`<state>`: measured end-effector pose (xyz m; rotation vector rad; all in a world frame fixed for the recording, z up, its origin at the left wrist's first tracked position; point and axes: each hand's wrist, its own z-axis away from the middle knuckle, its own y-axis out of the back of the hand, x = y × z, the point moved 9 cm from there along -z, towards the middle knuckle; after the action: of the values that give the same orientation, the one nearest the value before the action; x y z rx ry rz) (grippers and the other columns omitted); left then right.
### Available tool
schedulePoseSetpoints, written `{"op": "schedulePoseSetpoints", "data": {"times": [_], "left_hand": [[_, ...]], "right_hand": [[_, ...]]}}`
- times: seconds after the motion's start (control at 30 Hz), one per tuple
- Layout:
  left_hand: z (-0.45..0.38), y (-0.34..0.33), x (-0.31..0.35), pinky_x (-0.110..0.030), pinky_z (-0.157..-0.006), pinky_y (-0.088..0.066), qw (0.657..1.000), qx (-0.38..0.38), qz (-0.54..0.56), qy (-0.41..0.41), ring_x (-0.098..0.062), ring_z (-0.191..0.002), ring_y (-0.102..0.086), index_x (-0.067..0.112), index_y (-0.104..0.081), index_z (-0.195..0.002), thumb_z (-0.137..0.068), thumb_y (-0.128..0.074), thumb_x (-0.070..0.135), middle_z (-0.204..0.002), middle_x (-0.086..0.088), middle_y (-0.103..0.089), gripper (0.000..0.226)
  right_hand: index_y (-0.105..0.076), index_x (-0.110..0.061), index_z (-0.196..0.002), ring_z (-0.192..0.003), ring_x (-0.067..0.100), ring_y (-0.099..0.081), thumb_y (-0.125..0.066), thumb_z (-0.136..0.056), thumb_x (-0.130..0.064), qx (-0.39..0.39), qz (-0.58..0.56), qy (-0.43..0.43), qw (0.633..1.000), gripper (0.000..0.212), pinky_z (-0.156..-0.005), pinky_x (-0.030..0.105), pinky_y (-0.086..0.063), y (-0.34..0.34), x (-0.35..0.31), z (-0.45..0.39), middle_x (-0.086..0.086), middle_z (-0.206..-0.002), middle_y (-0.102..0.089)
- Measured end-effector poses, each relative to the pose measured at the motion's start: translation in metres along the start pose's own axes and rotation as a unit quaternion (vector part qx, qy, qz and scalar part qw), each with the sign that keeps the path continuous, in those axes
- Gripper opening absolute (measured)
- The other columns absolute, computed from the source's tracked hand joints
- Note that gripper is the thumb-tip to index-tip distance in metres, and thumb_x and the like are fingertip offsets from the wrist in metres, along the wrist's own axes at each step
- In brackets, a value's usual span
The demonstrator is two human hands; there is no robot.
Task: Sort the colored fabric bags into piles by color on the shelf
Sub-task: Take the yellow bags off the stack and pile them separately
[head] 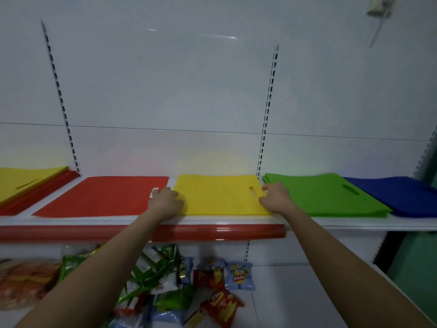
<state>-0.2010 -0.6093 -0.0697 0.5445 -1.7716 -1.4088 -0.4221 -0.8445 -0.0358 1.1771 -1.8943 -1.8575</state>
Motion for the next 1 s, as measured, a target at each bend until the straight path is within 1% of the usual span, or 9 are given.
{"op": "schedulePoseSetpoints", "data": {"times": [0.1, 0.2, 0.33, 0.43, 0.5, 0.6, 0.73, 0.87, 1.0], "left_hand": [[-0.005, 0.004, 0.003, -0.039, -0.113, -0.029, 1.000, -0.013, 0.008, -0.005, -0.036, -0.141, -0.027, 0.019, -0.047, -0.144, -0.101, -0.045, 0.045, -0.150, -0.010, -0.044, 0.051], [-0.001, 0.010, 0.009, -0.042, -0.110, -0.033, 1.000, -0.015, -0.001, -0.019, -0.035, -0.141, -0.026, 0.022, -0.047, -0.145, -0.100, -0.046, 0.045, -0.149, -0.011, -0.044, 0.050], [0.015, 0.018, 0.007, -0.045, -0.107, -0.034, 1.000, 0.010, 0.003, -0.022, -0.033, -0.137, -0.030, 0.026, -0.051, -0.140, -0.099, -0.047, 0.045, -0.146, -0.009, -0.048, 0.045], [0.035, 0.027, -0.008, -0.043, -0.100, -0.040, 0.999, 0.038, 0.011, -0.009, -0.033, -0.129, -0.041, 0.027, -0.061, -0.128, -0.097, -0.049, 0.041, -0.137, -0.005, -0.057, 0.036], [0.055, 0.044, -0.019, -0.041, -0.093, -0.047, 0.994, 0.098, 0.048, -0.016, -0.028, -0.116, -0.054, 0.025, -0.069, -0.110, -0.092, -0.054, 0.036, -0.118, 0.000, -0.067, 0.026], [0.095, 0.071, -0.042, -0.038, -0.081, -0.051, 0.984, 0.170, 0.057, -0.011, -0.019, -0.094, -0.060, 0.023, -0.070, -0.089, -0.088, -0.058, 0.033, -0.094, 0.006, -0.069, 0.015], [0.148, 0.093, -0.087, -0.034, -0.069, -0.051, 0.981, 0.188, 0.039, 0.041, -0.013, -0.081, -0.059, 0.019, -0.066, -0.089, -0.091, -0.057, 0.037, -0.088, 0.006, -0.065, 0.020], [0.193, 0.113, -0.155, -0.030, -0.063, -0.051, 0.979, 0.160, 0.040, 0.121, -0.011, -0.074, -0.060, 0.018, -0.066, -0.091, -0.094, -0.056, 0.039, -0.083, 0.004, -0.065, 0.024], [0.241, 0.147, -0.212, -0.031, -0.059, -0.050, 0.968, 0.182, 0.045, 0.168, -0.015, -0.069, -0.063, 0.017, -0.066, -0.085, -0.095, -0.055, 0.040, -0.078, 0.000, -0.067, 0.027]], "right_hand": [[-0.055, -0.008, -0.132, -0.115, 0.032, -0.054, -0.057, -0.090, -0.017, 0.027, -0.075, 0.026, 0.997, 0.043, -0.094, 0.036, -0.045, 0.015, -0.002, -0.008, 0.017, -0.136, -0.051], [-0.059, -0.007, -0.125, -0.086, 0.024, -0.059, -0.056, -0.093, -0.016, 0.022, -0.147, 0.038, 0.988, 0.034, -0.073, 0.032, -0.045, 0.019, -0.012, -0.010, 0.011, -0.113, -0.059], [-0.064, -0.008, -0.110, -0.070, 0.018, -0.056, -0.054, -0.096, -0.022, -0.041, -0.180, 0.084, 0.979, 0.021, -0.065, 0.030, -0.046, -0.003, -0.045, -0.001, 0.009, -0.100, -0.063], [-0.066, -0.009, -0.101, -0.062, 0.013, -0.056, -0.054, -0.097, -0.022, -0.090, -0.183, 0.125, 0.971, 0.019, -0.060, 0.028, -0.046, -0.028, -0.078, 0.010, 0.009, -0.083, -0.067], [-0.068, -0.008, -0.095, -0.062, 0.014, -0.056, -0.053, -0.097, -0.020, -0.077, -0.197, 0.159, 0.964, 0.019, -0.059, 0.029, -0.043, -0.033, -0.106, 0.017, 0.007, -0.078, -0.066], [-0.069, -0.008, -0.083, -0.076, 0.027, -0.063, -0.054, -0.094, -0.021, -0.049, -0.247, 0.193, 0.948, 0.023, -0.070, 0.036, -0.049, -0.035, -0.150, 0.023, 0.007, -0.075, -0.065], [-0.064, 0.004, -0.081, -0.067, 0.025, -0.054, -0.054, -0.094, -0.027, -0.080, -0.264, 0.254, 0.927, 0.036, -0.069, 0.038, -0.049, -0.052, -0.227, 0.051, 0.023, -0.079, -0.065], [-0.060, -0.001, -0.073, -0.064, 0.022, -0.050, -0.056, -0.094, -0.029, -0.111, -0.265, 0.326, 0.901, 0.035, -0.061, 0.033, -0.037, -0.062, -0.308, 0.101, 0.012, -0.069, -0.061], [-0.057, -0.006, -0.069, -0.062, 0.020, -0.045, -0.054, -0.091, -0.026, -0.157, -0.237, 0.387, 0.877, 0.030, -0.058, 0.031, -0.032, -0.070, -0.375, 0.158, 0.010, -0.068, -0.050]]}}
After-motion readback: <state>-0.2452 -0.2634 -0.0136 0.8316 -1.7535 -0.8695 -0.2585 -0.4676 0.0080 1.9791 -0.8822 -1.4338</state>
